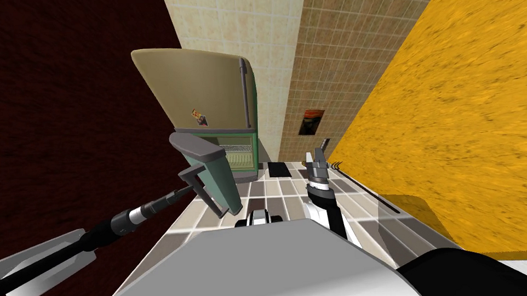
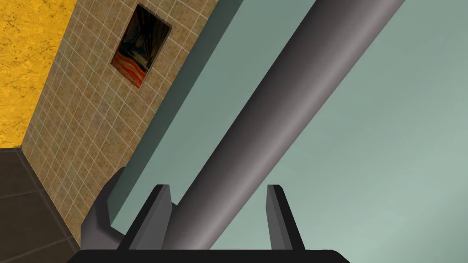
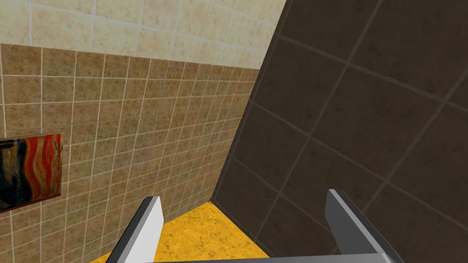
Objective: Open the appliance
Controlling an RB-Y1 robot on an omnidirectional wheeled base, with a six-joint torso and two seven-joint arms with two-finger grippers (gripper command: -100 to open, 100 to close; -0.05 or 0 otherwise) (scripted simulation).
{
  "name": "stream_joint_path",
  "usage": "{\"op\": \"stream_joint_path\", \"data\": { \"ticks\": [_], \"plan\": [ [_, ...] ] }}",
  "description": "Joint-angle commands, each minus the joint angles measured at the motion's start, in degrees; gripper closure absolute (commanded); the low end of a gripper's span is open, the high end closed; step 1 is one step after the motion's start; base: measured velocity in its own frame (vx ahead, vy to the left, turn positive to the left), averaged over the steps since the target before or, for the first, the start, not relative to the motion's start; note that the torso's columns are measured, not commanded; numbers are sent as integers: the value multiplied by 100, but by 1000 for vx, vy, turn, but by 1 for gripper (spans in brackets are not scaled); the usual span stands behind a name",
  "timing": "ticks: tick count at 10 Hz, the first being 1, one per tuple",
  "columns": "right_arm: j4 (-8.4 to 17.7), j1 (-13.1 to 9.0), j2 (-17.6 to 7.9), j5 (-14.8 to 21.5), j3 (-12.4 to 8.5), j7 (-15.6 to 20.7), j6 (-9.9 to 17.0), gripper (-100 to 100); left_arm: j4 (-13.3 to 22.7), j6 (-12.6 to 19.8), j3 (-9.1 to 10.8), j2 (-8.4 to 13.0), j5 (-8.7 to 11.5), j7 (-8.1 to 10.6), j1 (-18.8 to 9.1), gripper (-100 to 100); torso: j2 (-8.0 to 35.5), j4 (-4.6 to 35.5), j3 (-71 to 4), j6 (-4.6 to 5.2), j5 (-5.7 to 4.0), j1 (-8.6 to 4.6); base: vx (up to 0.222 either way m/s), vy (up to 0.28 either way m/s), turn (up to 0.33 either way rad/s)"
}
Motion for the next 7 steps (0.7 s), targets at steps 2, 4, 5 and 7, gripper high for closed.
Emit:
{"op": "stream_joint_path", "data": {
  "ticks": [2, 4, 5, 7],
  "plan": [
    [0, 0, 0, 0, 0, 0, 0, 0, -294, -468, -155, 264, -10, -174, 194, 100, -2, 0, -4, 0, -9, -16, -137, 309, 41],
    [0, 0, 0, 0, 0, 0, 0, 0, -425, -637, -239, 351, -33, -245, 268, 100, -17, -7, -12, 10, -10, -56, -90, 260, 29],
    [0, 0, 0, 0, 0, 0, 0, 0, -556, -798, -324, 437, -55, -315, 343, 100, -5, -12, -7, 7, -11, -68, -105, 308, 21],
    [0, 0, 1, 0, 1, 0, 0, 0, -499, -784, -309, 418, -65, -347, 350, 100, 33, -5, 20, -5, -5, -75, -53, 180, 18]
  ]
}}
